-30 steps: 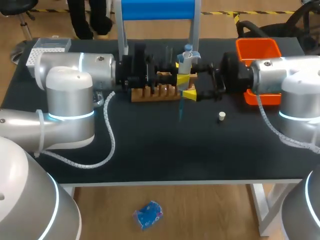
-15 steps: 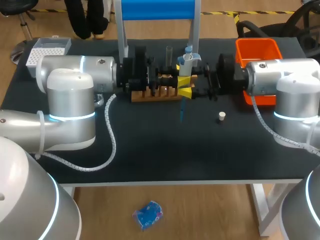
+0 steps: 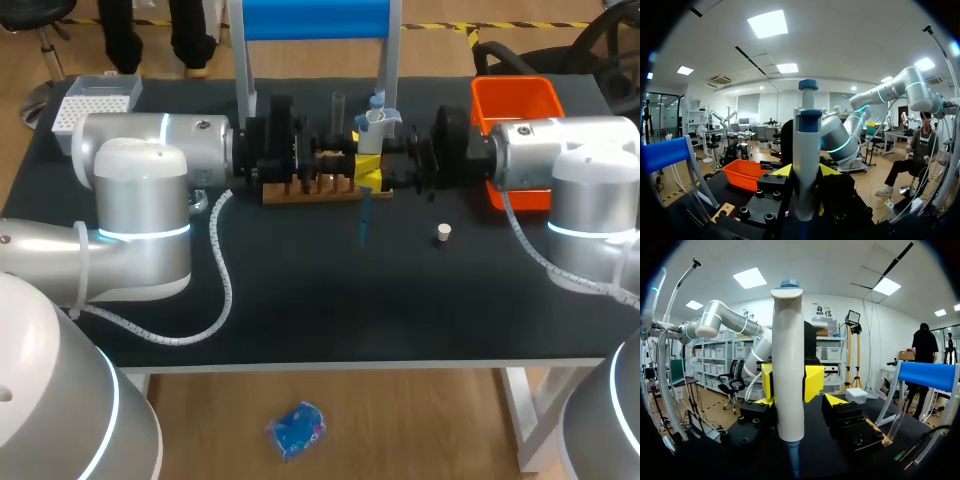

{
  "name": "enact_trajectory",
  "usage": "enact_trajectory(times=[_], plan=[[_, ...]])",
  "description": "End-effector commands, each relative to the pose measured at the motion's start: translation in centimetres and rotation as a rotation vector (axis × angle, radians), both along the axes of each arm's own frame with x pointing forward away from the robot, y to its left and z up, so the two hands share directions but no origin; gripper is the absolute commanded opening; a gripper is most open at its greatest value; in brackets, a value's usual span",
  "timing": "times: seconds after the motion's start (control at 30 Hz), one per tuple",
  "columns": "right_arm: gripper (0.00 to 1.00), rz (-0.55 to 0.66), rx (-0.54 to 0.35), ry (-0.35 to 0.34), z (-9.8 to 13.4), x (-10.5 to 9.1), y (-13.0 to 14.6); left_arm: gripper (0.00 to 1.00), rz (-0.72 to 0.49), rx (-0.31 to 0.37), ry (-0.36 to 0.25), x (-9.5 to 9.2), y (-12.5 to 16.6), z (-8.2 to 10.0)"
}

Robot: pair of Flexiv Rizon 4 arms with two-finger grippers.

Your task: Invert the test tube, pick up the pipette, mount the tip to pipette, aspirate from beaker and dispense into the tube, eject the tip, return the pipette, and cap with the stopper.

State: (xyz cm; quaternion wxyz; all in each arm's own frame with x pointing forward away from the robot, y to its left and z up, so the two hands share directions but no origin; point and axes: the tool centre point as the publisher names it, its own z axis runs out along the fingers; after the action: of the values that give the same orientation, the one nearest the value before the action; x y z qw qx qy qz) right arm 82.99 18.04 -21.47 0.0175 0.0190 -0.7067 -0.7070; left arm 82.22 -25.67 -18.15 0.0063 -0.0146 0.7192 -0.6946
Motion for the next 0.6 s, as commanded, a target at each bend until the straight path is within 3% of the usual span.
enact_trajectory(times=[0.03, 0.17, 0.27, 0.37, 0.47, 0.6], plan=[[0.47, -0.004, 0.001, -0.001, -0.07, -0.07, -0.15, 0.0, 0.003, -0.004, -0.003, -0.13, -0.12, -0.01], [0.45, -0.002, 0.001, -0.001, -0.08, -0.07, -0.16, 0.0, 0.002, -0.004, -0.005, -0.1, -0.16, 0.04], [0.38, -0.001, 0.0, -0.001, -0.09, -0.04, -0.18, 0.0, 0.001, -0.004, -0.002, -0.09, -0.2, 0.0], [0.3, 0.002, 0.0, 0.001, -0.12, 0.01, -0.18, 0.0, -0.001, -0.002, 0.001, -0.1, -0.23, -0.05], [0.09, 0.003, 0.001, 0.001, -0.13, 0.03, -0.18, 0.0, -0.001, -0.001, 0.004, -0.12, -0.23, -0.07], [0.04, 0.006, -0.001, 0.004, -0.18, 0.07, -0.15, 0.0, -0.003, 0.001, 0.006, -0.15, -0.27, -0.11]])
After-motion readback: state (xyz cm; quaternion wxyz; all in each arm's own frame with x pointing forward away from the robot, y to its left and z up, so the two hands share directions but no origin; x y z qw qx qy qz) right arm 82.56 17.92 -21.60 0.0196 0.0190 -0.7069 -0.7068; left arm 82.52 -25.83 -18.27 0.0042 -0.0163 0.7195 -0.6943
